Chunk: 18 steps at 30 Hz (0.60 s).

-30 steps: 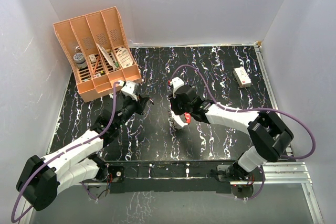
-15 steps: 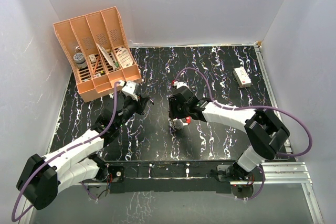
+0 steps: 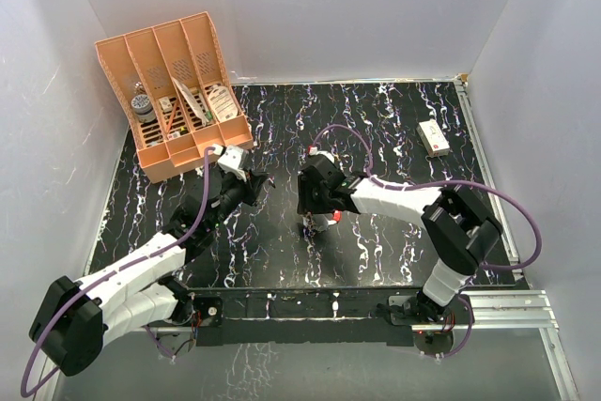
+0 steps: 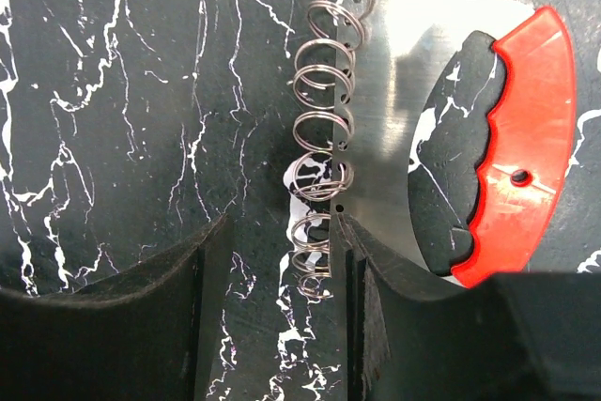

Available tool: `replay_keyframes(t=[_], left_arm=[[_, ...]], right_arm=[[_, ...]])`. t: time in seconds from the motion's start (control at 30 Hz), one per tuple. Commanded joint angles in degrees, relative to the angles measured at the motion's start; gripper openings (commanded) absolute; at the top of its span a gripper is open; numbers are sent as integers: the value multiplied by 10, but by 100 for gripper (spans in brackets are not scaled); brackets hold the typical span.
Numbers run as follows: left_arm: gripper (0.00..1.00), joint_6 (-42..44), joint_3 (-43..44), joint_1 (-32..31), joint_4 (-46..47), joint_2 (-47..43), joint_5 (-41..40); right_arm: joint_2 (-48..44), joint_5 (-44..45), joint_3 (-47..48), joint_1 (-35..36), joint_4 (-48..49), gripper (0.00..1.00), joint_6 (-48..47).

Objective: Put the keys on the keyring

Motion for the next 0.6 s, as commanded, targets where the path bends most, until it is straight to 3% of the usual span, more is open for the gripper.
replay_keyframes(t=[0.0,0.23,0.57], left_arm=[[0,0,-12,-2,19,-17,4],[0,-2,-16,-2,20,-16,4],[0,1,-17,-1,21,-11,3]], right_arm=[[4,-2,21,2,7,44,15],[28,-6,25,2,14,43,18],[32,29,23,1,6,26,15]])
